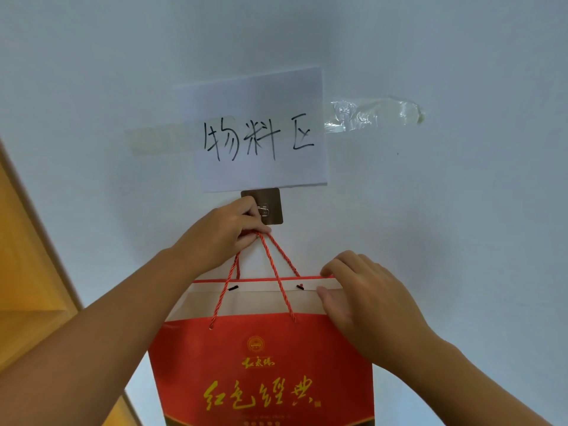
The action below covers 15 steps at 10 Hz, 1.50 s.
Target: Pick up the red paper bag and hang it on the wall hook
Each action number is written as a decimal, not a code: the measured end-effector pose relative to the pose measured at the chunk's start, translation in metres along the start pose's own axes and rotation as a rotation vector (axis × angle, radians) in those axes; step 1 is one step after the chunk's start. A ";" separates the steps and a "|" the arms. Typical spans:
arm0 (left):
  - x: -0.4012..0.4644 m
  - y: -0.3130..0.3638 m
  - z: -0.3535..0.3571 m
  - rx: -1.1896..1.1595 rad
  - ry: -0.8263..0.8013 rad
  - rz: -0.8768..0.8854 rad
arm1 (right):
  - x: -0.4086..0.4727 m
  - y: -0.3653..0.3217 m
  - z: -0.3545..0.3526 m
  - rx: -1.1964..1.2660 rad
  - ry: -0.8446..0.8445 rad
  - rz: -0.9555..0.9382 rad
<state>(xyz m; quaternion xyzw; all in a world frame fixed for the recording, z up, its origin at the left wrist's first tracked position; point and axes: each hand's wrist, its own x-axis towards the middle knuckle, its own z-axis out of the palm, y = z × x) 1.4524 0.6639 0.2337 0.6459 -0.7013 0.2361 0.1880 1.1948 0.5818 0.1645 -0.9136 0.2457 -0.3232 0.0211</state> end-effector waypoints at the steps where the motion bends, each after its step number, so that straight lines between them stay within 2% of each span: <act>1: -0.007 -0.001 0.002 0.019 -0.021 0.000 | 0.001 -0.008 -0.001 0.005 0.012 -0.011; 4: -0.020 0.007 0.020 -0.090 -0.014 -0.113 | -0.001 -0.024 -0.003 -0.010 0.013 -0.035; 7: -0.037 0.023 0.022 -0.071 -0.031 -0.231 | -0.011 -0.032 -0.006 -0.019 -0.030 -0.066; 11: -0.059 0.041 0.011 -0.030 -0.047 -0.281 | -0.019 -0.042 0.002 0.008 -0.041 -0.105; 12: -0.067 0.047 0.009 0.044 0.003 -0.269 | -0.021 -0.044 0.004 0.017 -0.023 -0.106; 13: -0.074 0.059 0.007 0.189 0.073 -0.281 | -0.027 -0.044 0.004 0.053 -0.038 -0.121; 14: -0.083 0.077 0.007 0.192 0.080 -0.327 | -0.045 -0.032 -0.017 0.144 -0.051 -0.123; 15: -0.091 0.086 0.010 0.177 0.074 -0.370 | -0.068 -0.031 -0.083 0.431 0.083 -0.048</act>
